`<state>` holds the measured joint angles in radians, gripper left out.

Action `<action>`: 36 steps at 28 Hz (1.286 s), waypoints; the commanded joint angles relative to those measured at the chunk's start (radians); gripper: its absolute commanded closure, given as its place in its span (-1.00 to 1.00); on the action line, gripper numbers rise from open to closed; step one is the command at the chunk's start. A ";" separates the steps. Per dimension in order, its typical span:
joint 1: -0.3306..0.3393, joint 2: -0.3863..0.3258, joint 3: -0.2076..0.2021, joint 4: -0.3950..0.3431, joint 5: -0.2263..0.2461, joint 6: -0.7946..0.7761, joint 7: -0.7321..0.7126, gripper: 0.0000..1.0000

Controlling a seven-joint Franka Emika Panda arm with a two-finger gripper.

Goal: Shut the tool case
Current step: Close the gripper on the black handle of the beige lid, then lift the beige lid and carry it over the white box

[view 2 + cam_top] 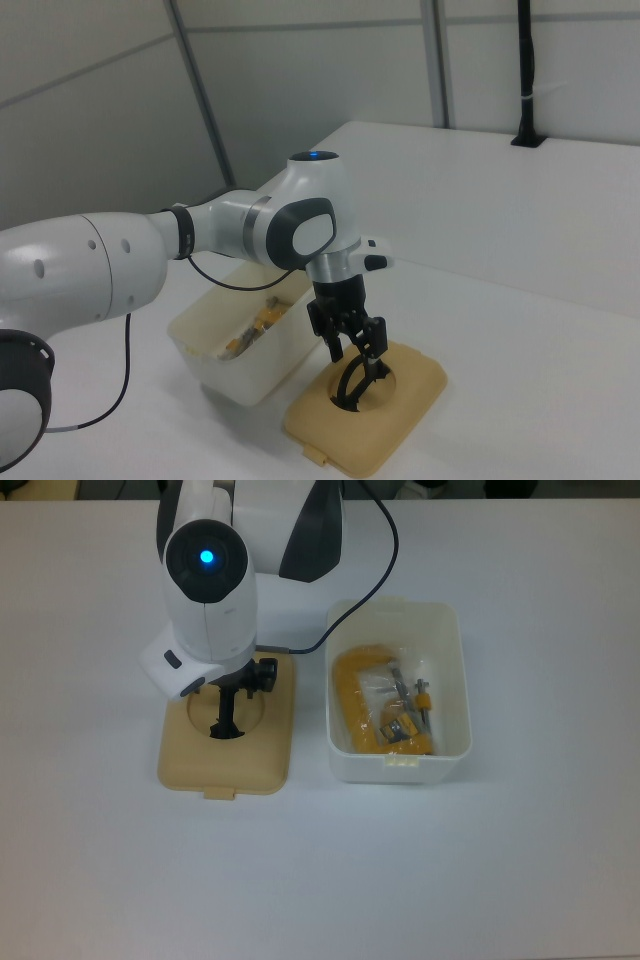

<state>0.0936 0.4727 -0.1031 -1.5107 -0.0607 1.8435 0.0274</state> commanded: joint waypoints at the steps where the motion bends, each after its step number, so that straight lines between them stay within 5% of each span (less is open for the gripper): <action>1: 0.003 -0.013 -0.004 -0.032 -0.018 0.033 0.020 0.33; 4: 0.005 -0.014 -0.004 -0.036 -0.018 0.033 0.020 0.83; 6: 0.005 -0.014 -0.004 -0.036 -0.018 0.031 0.020 1.00; 22: 0.003 -0.035 -0.007 -0.026 -0.016 0.016 0.017 1.00; 36: -0.043 -0.134 -0.009 0.041 0.002 -0.086 -0.001 1.00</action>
<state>0.0558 0.3882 -0.1098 -1.4756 -0.0617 1.8056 0.0278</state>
